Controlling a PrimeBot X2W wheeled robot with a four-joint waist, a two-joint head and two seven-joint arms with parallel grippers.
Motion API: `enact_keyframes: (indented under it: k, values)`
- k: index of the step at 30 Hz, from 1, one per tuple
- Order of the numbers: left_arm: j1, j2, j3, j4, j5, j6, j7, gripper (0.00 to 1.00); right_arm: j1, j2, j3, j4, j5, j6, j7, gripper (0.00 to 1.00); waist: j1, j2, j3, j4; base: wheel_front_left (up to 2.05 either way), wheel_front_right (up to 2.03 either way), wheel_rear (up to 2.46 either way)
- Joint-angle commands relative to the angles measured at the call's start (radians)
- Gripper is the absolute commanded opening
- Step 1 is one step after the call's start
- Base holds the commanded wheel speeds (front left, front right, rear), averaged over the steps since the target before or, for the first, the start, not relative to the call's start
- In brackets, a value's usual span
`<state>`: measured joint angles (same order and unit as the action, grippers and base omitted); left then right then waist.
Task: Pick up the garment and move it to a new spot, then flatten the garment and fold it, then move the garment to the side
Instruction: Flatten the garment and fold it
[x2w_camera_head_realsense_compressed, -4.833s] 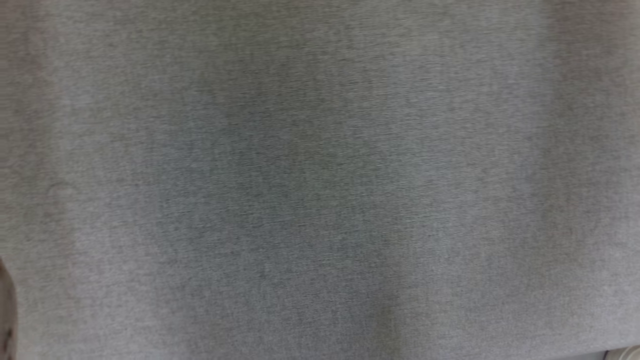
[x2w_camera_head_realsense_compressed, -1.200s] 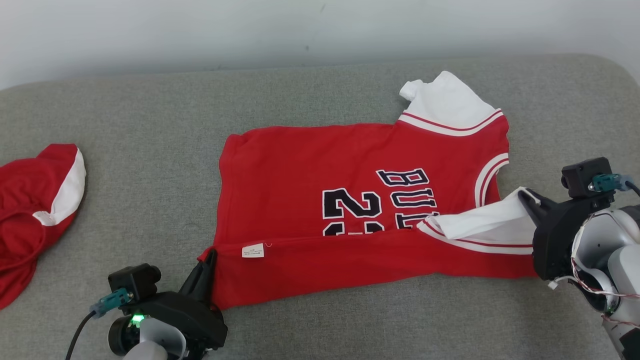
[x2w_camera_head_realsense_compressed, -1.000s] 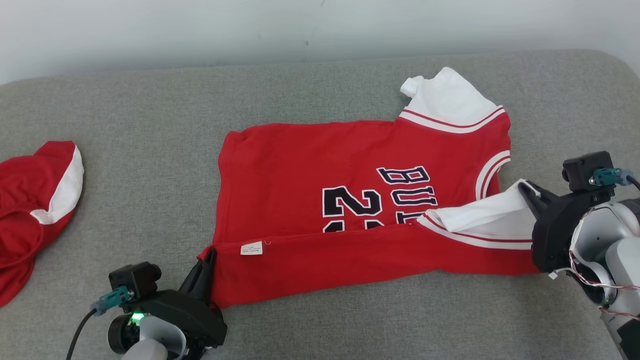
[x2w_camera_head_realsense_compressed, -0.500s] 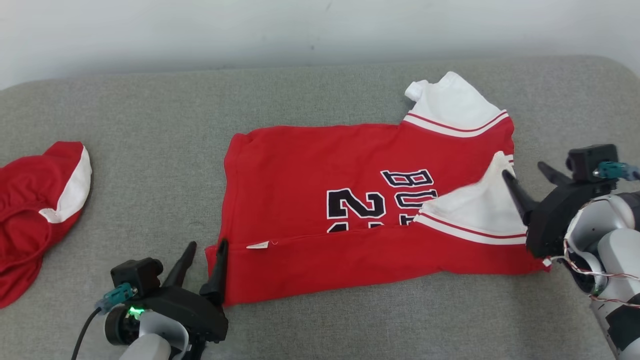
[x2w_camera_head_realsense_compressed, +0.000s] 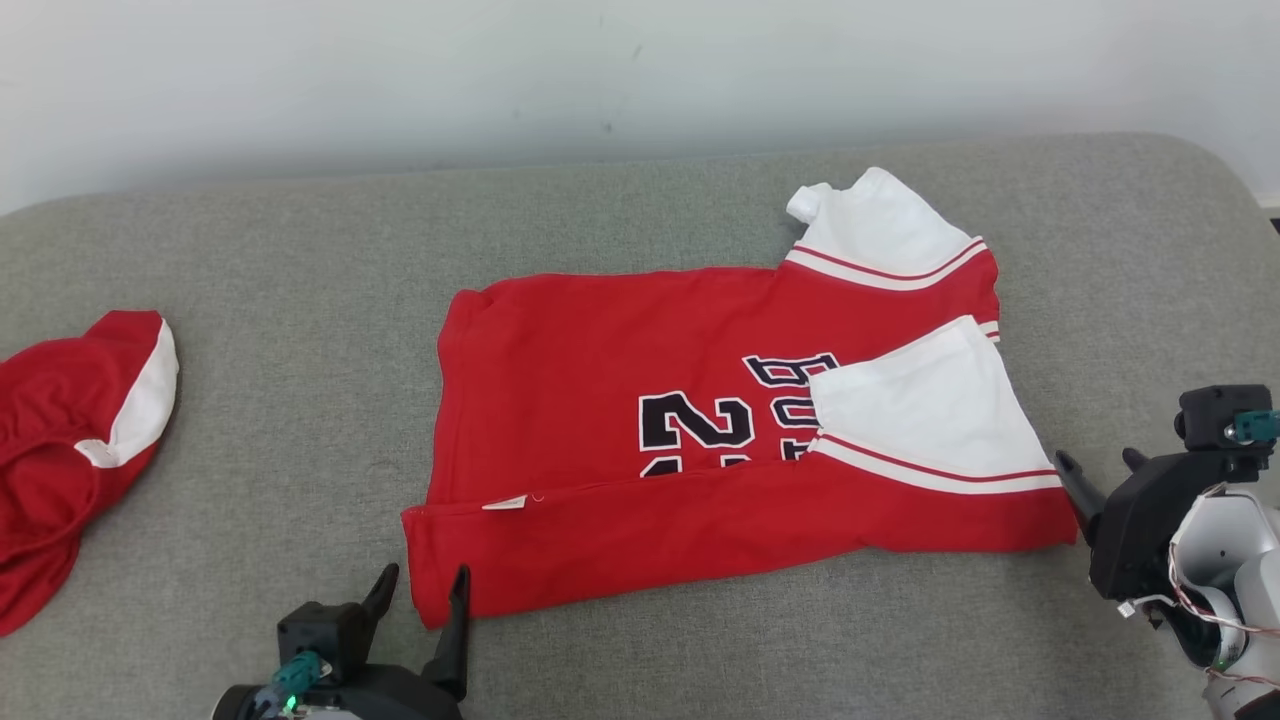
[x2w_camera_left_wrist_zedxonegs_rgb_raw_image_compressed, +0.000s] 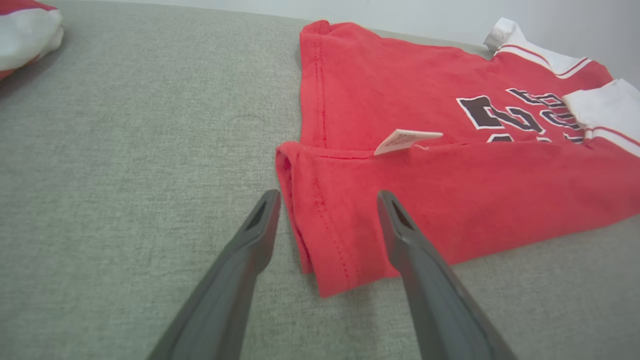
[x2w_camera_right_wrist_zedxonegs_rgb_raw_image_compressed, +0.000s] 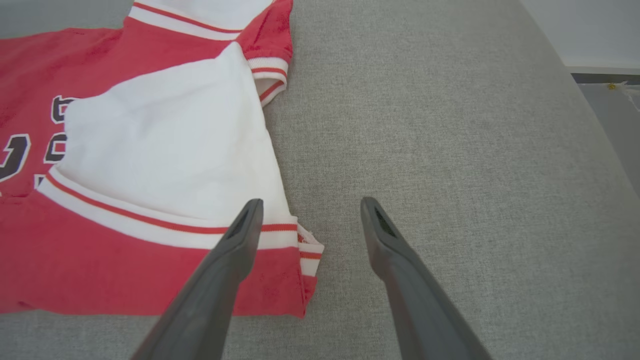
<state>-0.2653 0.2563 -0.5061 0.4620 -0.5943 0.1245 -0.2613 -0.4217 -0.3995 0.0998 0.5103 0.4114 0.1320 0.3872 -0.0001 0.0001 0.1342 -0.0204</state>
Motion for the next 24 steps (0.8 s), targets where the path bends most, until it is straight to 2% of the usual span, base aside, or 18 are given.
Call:
enact_keyframes:
  k: [1, 7, 12, 18, 22, 23, 24]
  values:
    - [0.009, 0.000, -0.009, 0.007, 0.019, 0.014, 0.004, 1.00, 0.015, 0.016, -0.019, -0.005, -0.017, -0.003, 0.018, 1.00, 0.0001, -0.0001, 0.006, -0.003, 0.00, 0.00, 0.00]
    - [-0.010, -0.013, -0.021, 0.035, 0.027, 0.061, 0.044, 1.00, 0.036, 0.060, -0.082, 0.008, -0.062, -0.003, 0.090, 1.00, 0.0001, -0.0001, 0.031, 0.001, 0.00, 0.00, 0.00]
    - [-0.028, -0.024, -0.018, 0.058, 0.018, 0.080, 0.061, 1.00, 0.046, 0.099, -0.122, 0.016, -0.096, -0.003, 0.152, 1.00, 0.0001, -0.0001, 0.043, 0.011, 0.00, 0.00, 0.00]
    - [-0.057, -0.035, -0.020, 0.080, 0.004, 0.073, 0.080, 1.00, 0.068, 0.141, -0.158, 0.017, -0.117, -0.003, 0.226, 1.00, 0.0001, -0.0001, 0.050, 0.017, 0.00, 0.00, 0.00]
    - [-0.063, -0.047, -0.037, 0.108, -0.009, 0.049, 0.128, 1.00, 0.074, 0.169, -0.168, 0.014, -0.120, -0.002, 0.251, 1.00, 0.0001, -0.0001, 0.051, 0.016, 0.00, 0.00, 0.00]
    - [-0.060, -0.051, -0.042, 0.113, -0.014, 0.043, 0.139, 0.83, 0.075, 0.174, -0.167, 0.014, -0.123, -0.002, 0.256, 1.00, 0.0001, -0.0001, 0.051, 0.015, 0.00, 0.00, 0.00]
    - [-0.058, -0.052, -0.045, 0.117, -0.018, 0.037, 0.147, 0.42, 0.076, 0.180, -0.168, 0.014, -0.122, -0.002, 0.260, 1.00, 0.0001, -0.0001, 0.050, 0.015, 0.00, 0.00, 0.00]
